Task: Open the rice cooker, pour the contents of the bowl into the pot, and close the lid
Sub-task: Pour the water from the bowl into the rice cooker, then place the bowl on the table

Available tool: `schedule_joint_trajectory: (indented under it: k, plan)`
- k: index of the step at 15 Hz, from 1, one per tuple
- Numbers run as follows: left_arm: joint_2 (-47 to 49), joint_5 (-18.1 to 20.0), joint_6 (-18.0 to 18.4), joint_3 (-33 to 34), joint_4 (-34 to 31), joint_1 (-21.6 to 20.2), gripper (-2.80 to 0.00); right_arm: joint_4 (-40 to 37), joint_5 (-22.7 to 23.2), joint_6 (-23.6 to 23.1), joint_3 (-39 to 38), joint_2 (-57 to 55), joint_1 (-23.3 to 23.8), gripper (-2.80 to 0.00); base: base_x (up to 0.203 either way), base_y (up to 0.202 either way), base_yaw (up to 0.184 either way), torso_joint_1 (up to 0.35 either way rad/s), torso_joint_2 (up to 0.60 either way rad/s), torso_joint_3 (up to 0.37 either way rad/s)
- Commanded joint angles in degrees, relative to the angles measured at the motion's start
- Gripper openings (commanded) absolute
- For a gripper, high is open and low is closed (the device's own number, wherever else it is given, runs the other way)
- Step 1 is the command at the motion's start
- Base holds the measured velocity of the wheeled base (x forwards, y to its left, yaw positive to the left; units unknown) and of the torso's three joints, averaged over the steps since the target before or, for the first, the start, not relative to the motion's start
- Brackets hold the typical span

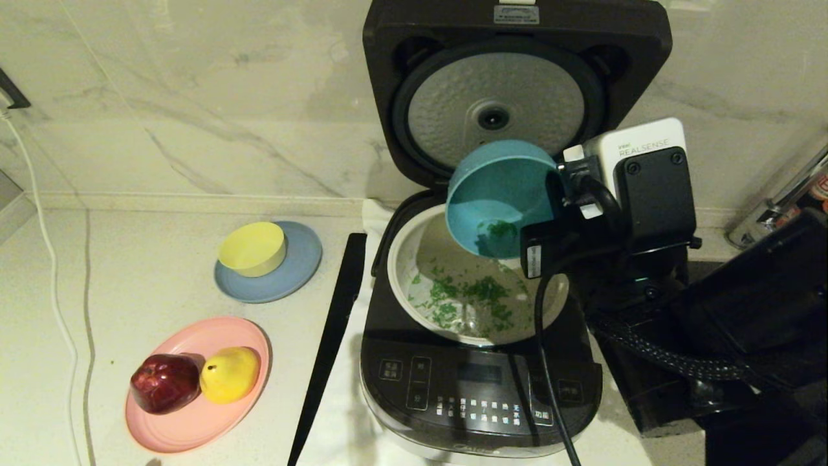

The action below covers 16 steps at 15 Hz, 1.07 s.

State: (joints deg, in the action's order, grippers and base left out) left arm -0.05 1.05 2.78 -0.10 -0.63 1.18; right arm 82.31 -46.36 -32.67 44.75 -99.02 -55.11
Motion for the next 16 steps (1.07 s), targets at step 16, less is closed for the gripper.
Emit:
schedule_joint_trajectory:
  k: [16]
  plan:
    - [0.0,0.0,0.0,0.0,0.0,0.0,-2.80,-96.3,6.3,49.3,13.0,31.5,-0.6,-2.80,0.000,0.000,0.000,0.000,0.00,0.000]
